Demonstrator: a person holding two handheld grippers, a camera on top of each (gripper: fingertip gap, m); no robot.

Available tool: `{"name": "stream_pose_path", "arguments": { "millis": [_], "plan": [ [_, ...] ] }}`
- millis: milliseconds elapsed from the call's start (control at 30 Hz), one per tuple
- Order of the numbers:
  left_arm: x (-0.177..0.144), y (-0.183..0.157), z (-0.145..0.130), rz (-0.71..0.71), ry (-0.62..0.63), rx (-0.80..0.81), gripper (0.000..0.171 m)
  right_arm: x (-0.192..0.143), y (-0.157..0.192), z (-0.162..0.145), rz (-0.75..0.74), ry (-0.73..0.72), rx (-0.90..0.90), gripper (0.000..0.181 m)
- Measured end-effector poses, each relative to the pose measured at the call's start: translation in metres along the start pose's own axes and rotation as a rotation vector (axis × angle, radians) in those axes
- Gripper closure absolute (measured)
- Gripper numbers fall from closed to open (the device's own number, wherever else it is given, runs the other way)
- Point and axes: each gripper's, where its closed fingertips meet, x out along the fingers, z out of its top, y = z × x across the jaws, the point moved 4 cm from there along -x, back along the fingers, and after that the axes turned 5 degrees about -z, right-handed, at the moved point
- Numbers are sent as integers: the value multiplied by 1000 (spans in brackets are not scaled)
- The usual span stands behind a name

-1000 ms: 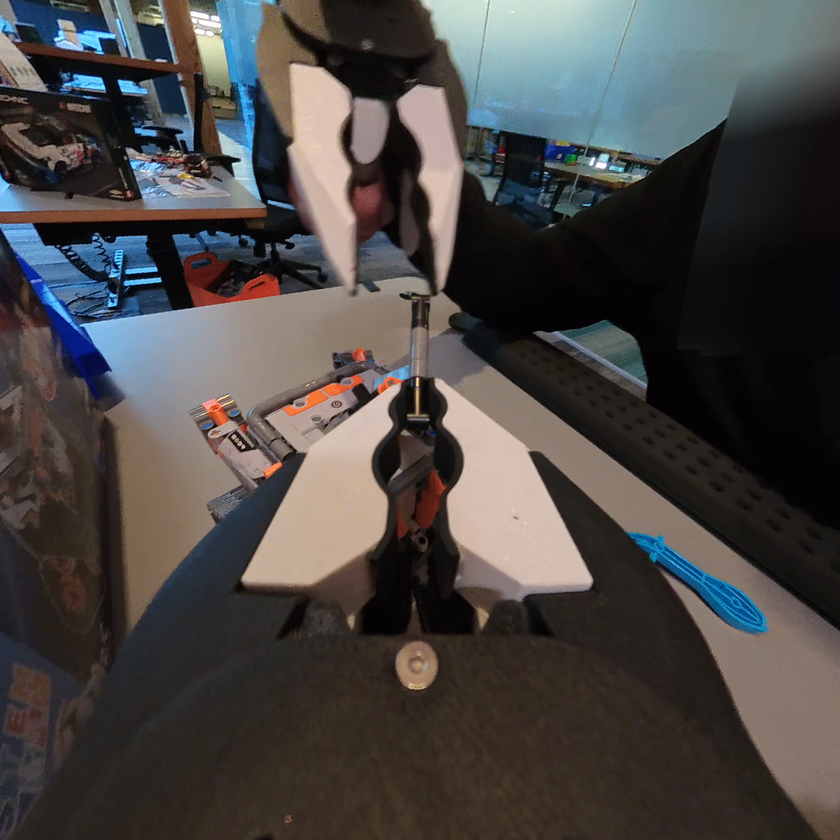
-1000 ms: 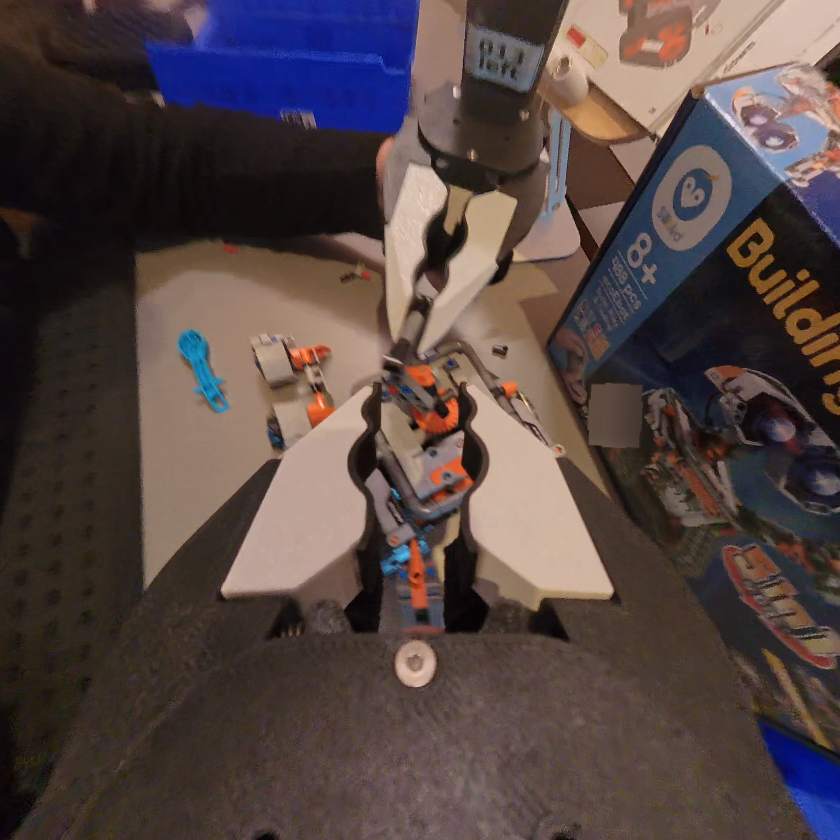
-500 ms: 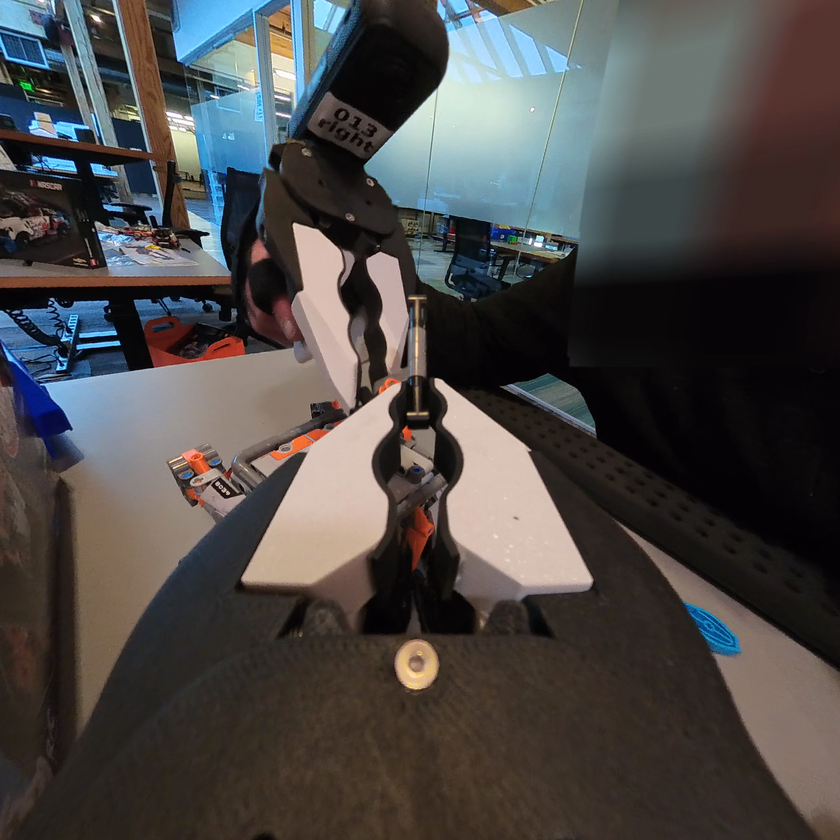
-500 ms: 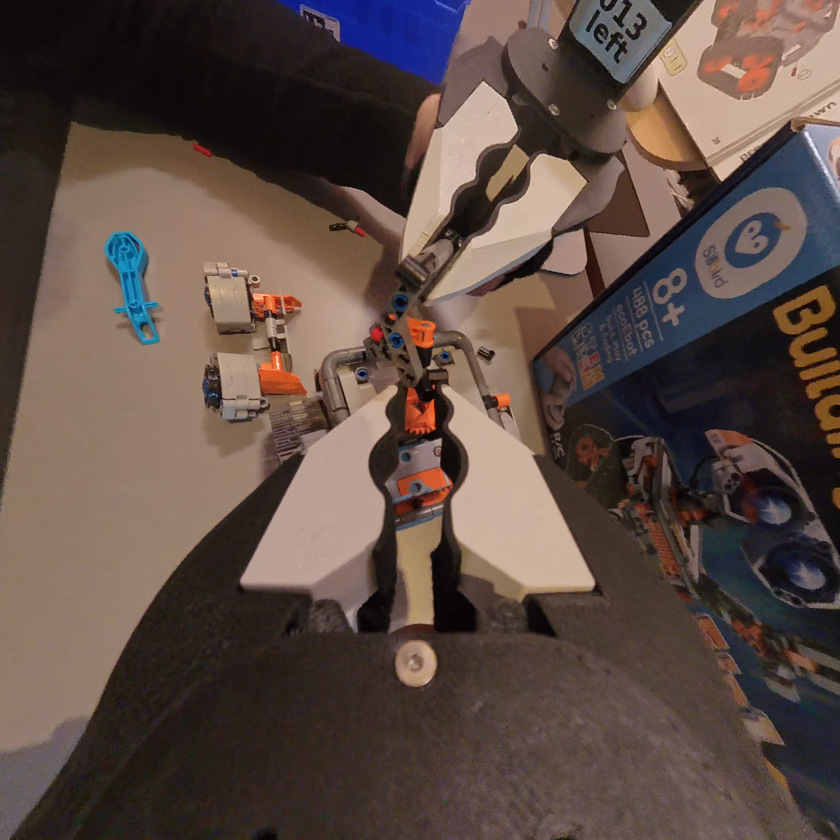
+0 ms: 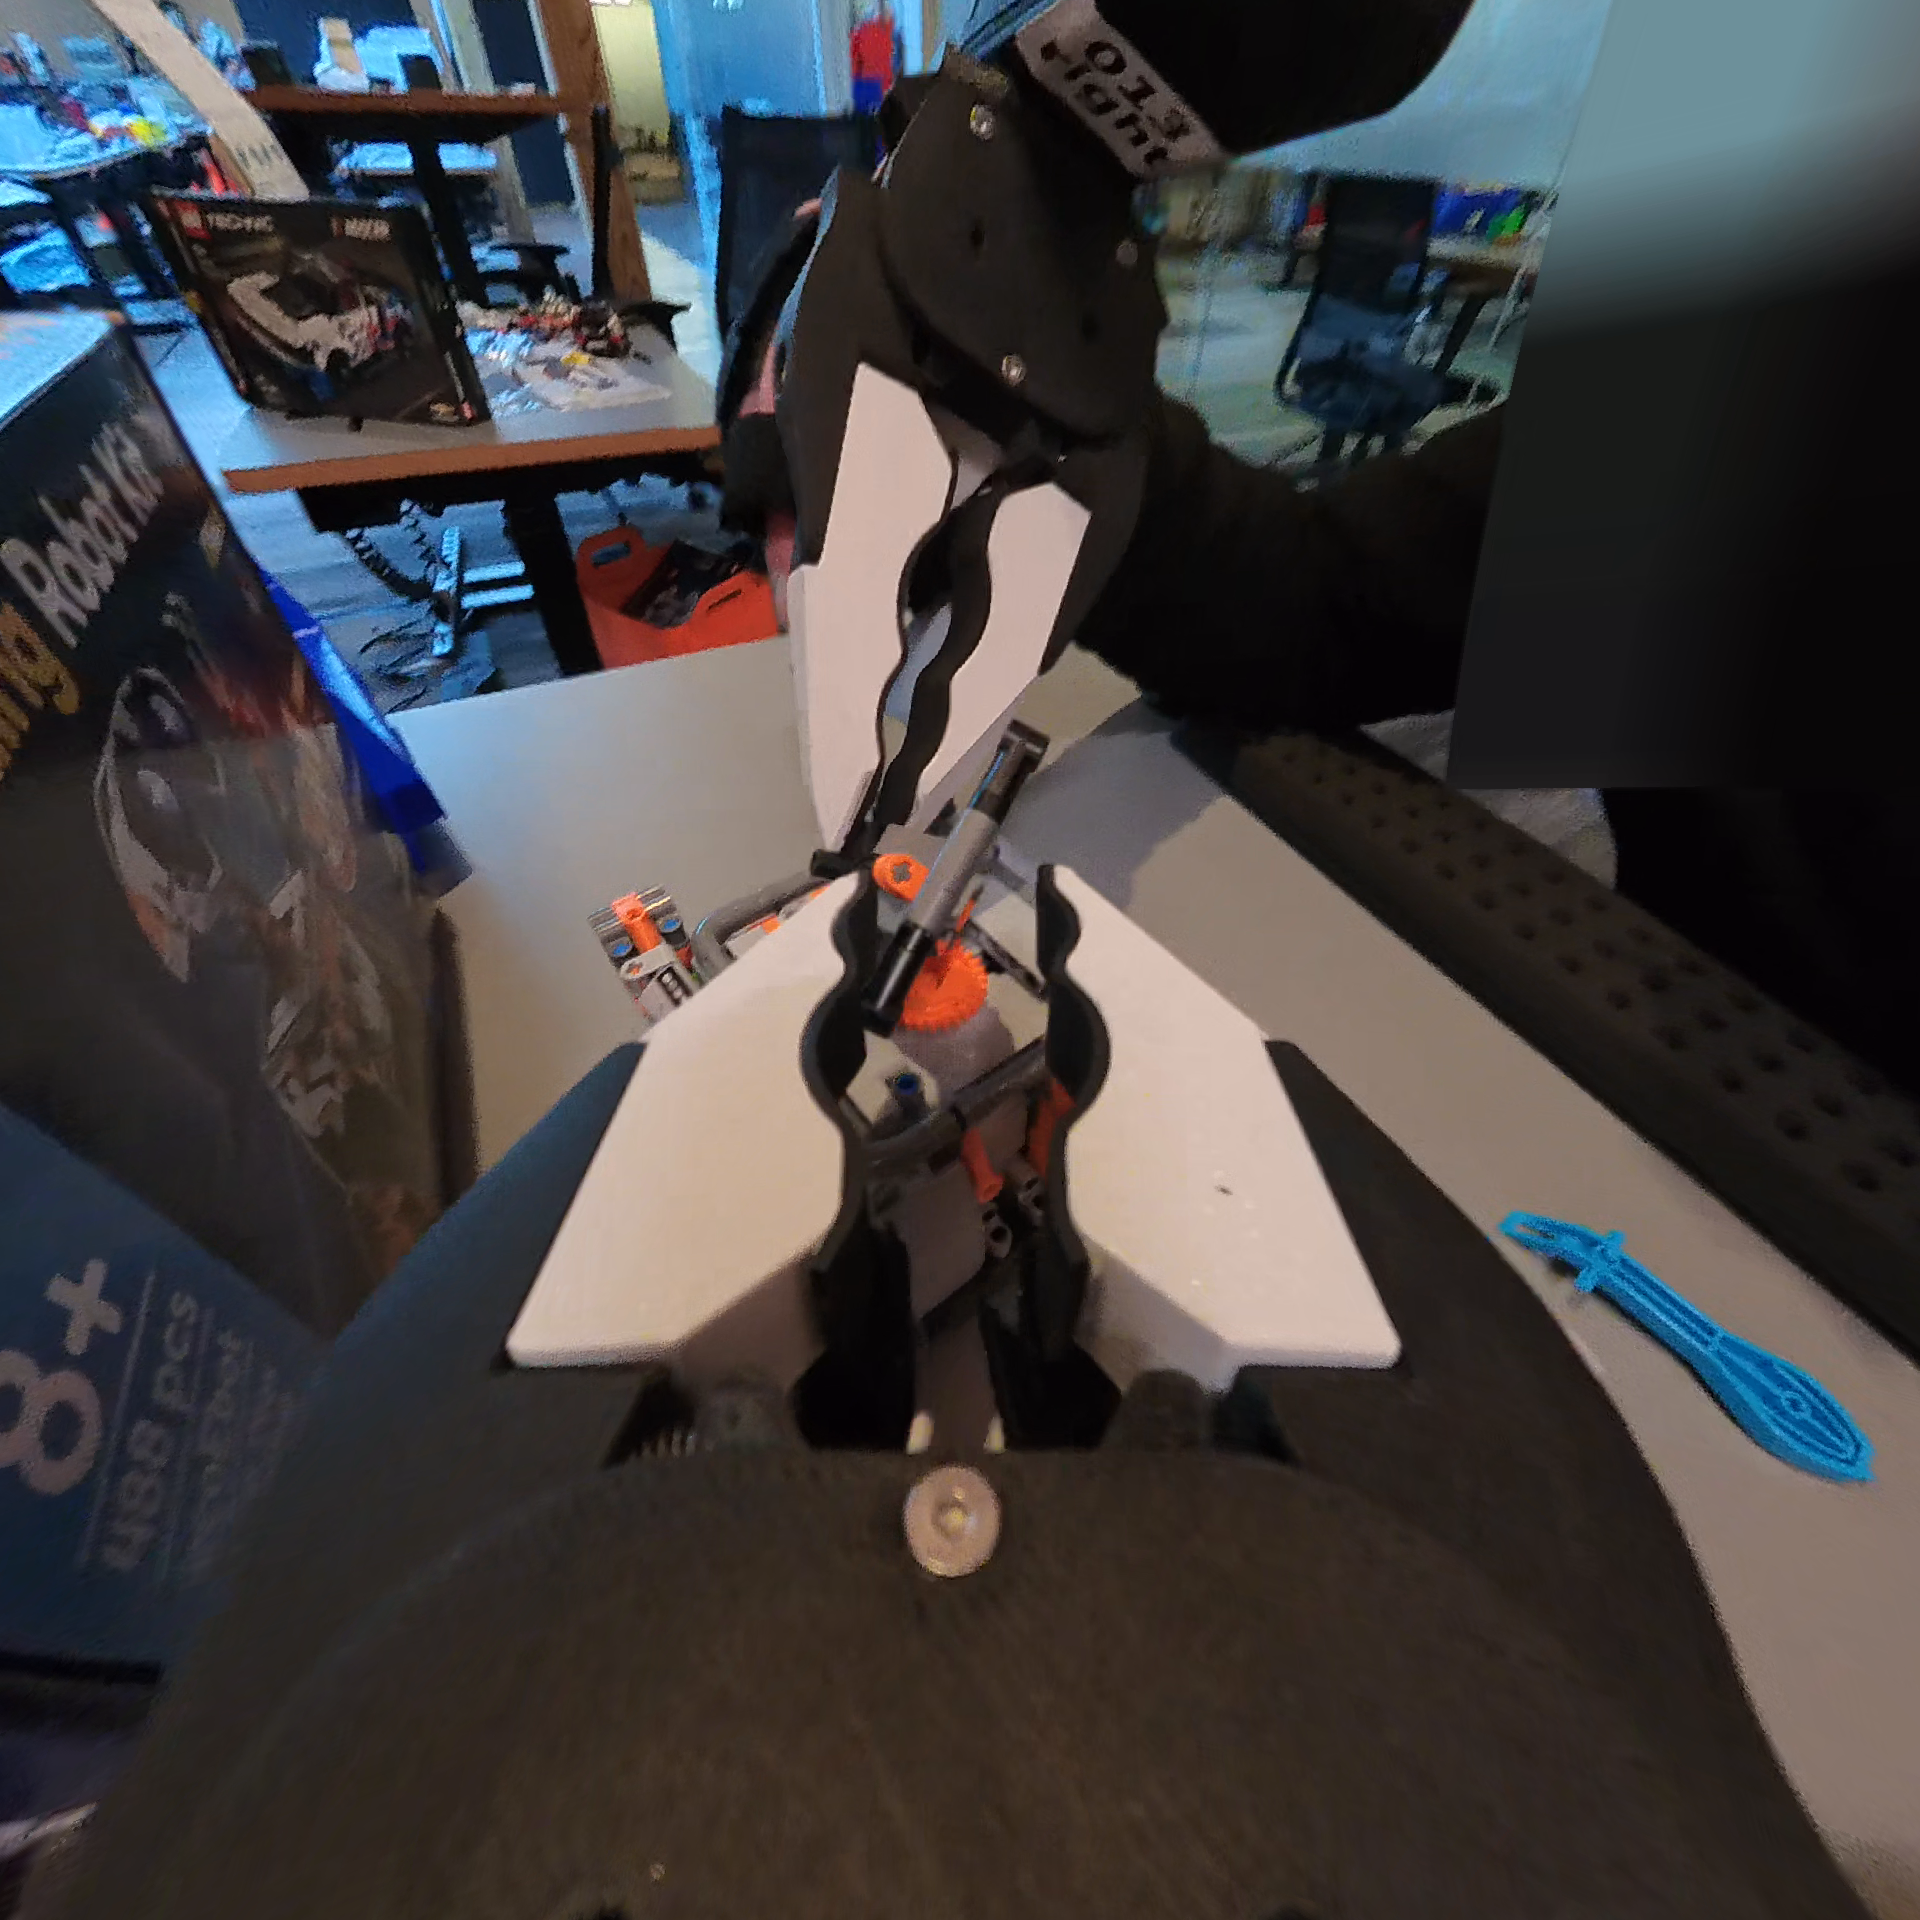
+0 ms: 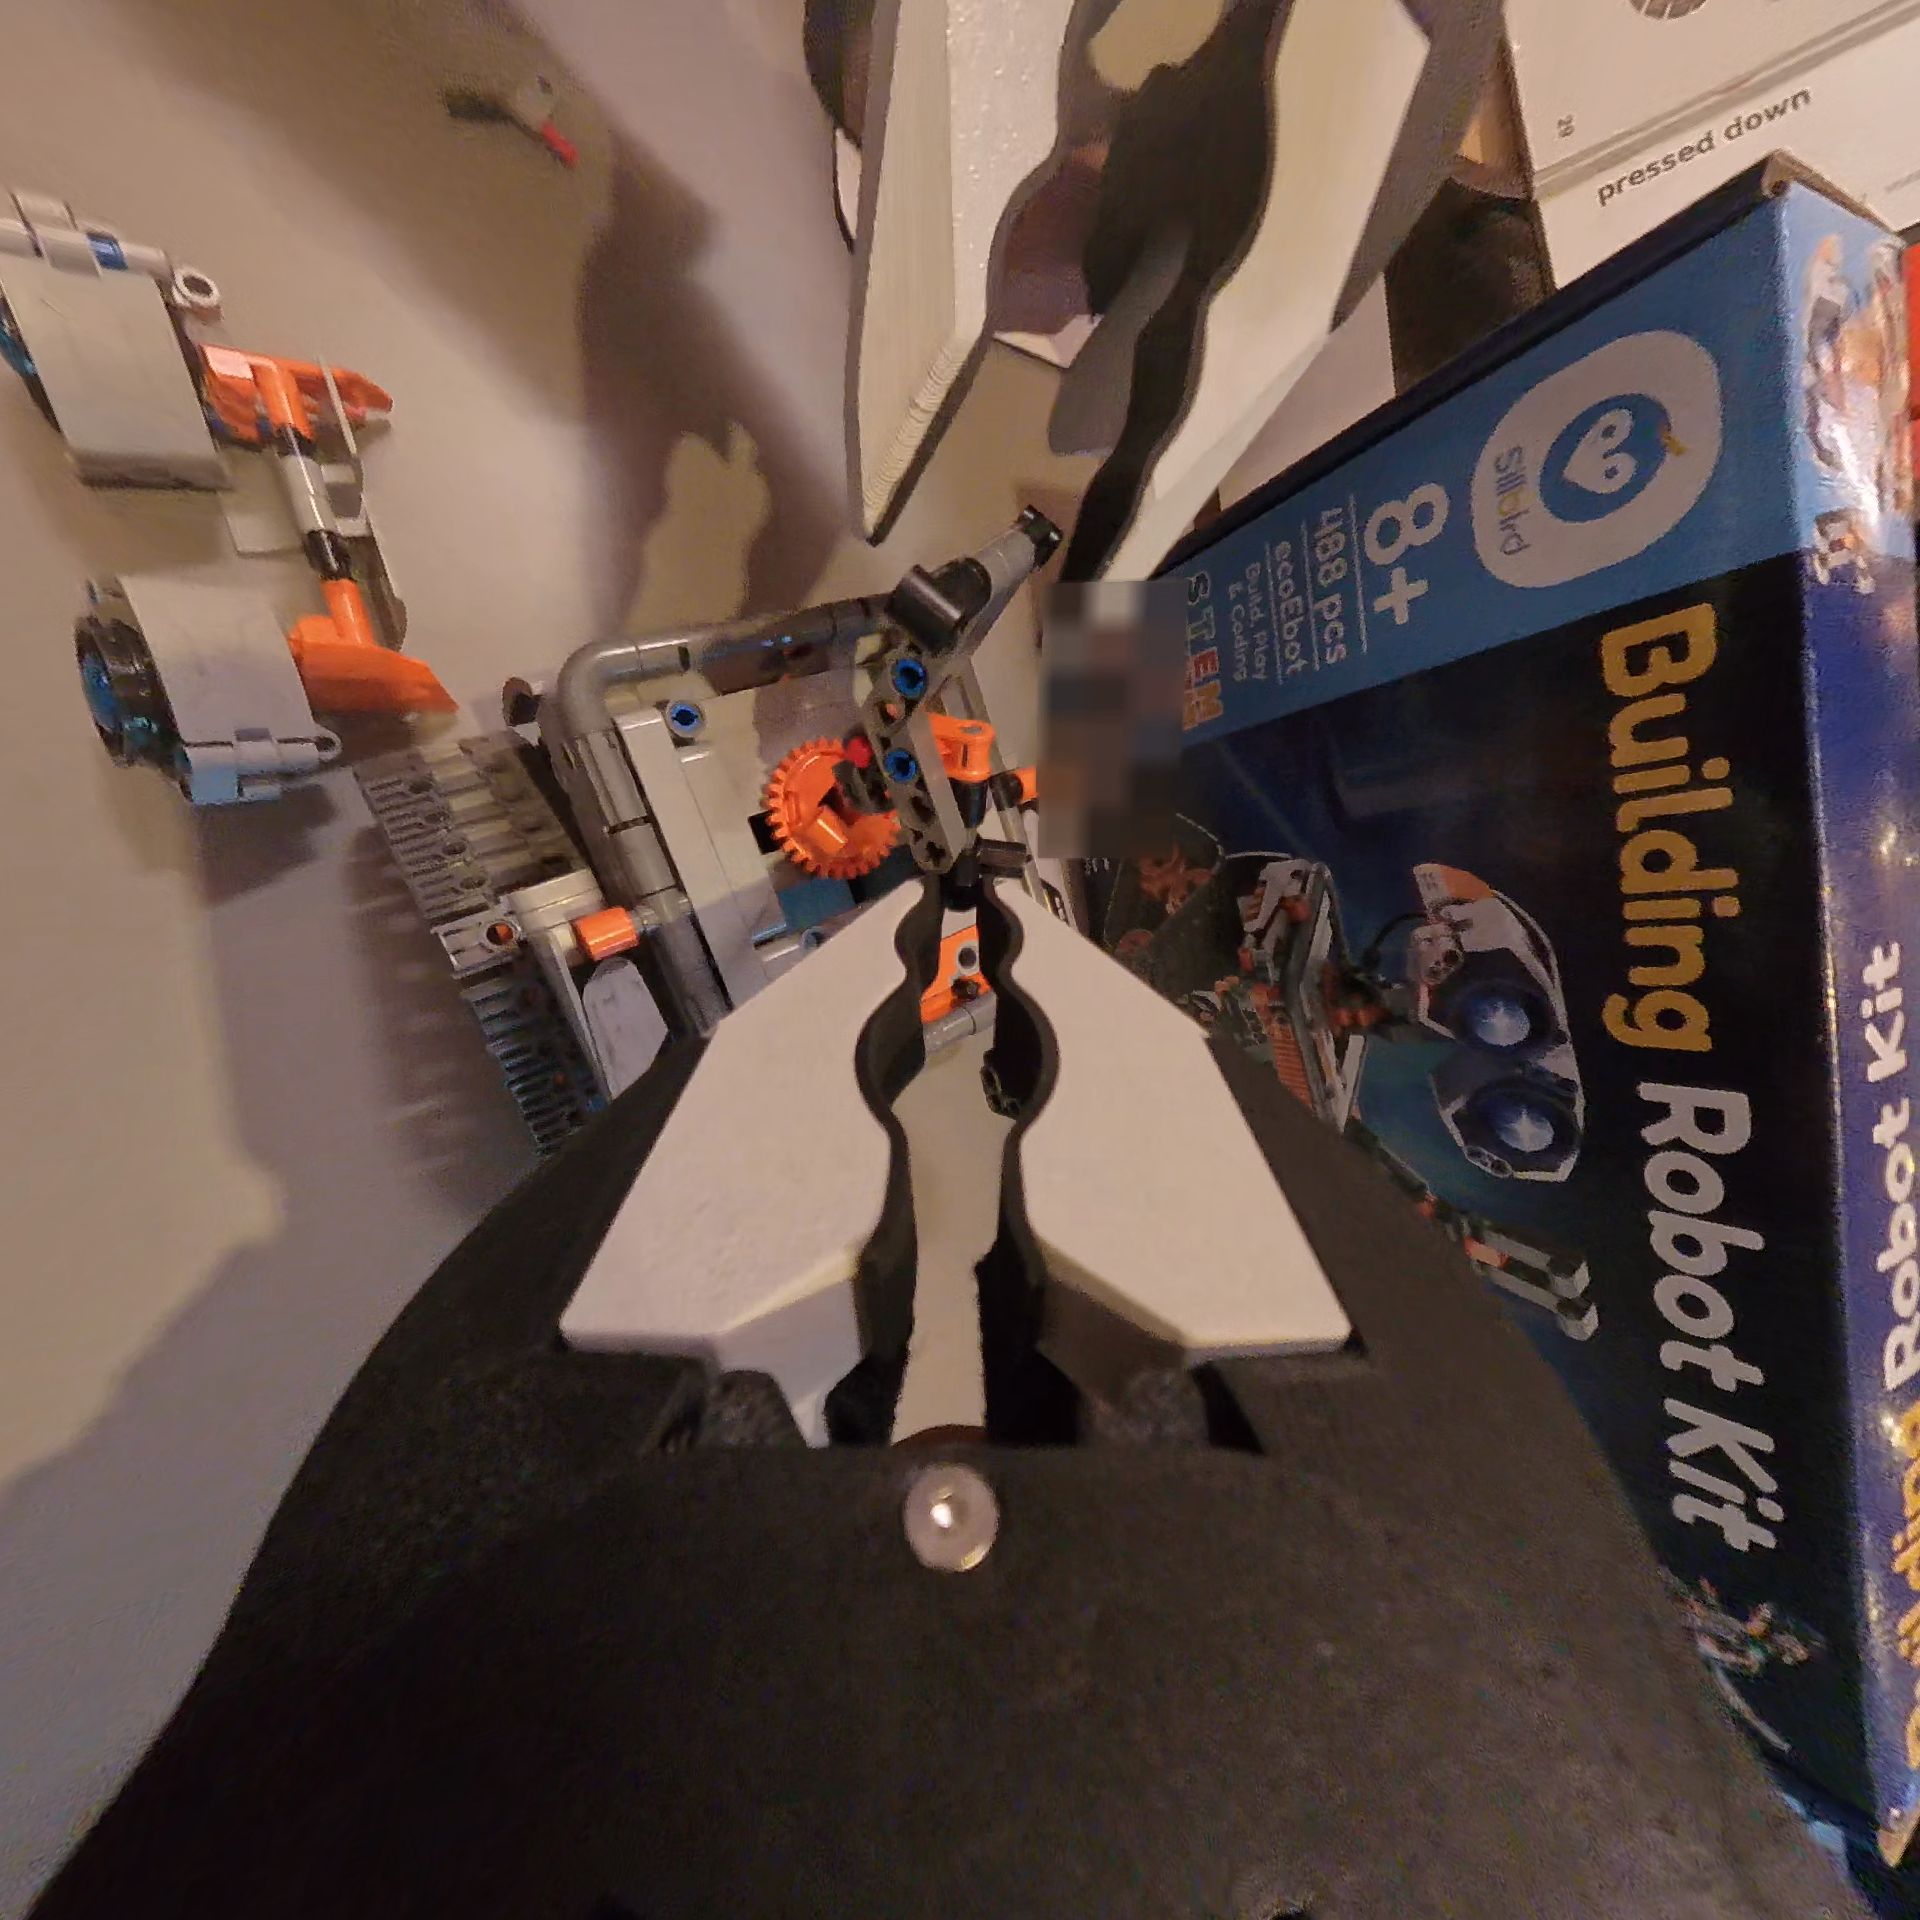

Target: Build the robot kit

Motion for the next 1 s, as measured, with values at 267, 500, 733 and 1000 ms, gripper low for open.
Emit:
{"name": "stream_pose_path", "arguments": {
  "millis": [267,500,733,1000],
  "plan": [
    [8,-3,-6,98,195,116,154,6,3,-2,-31,46,-72,176],
    [11,-8,-6,139,285,194,161,6,4,0,-49,39,-103,176],
    [10,-11,-9,131,323,207,162,6,3,2,-62,36,-114,176],
    [9,-17,-7,107,344,217,163,4,8,7,-48,26,-128,176]
  ]
}}
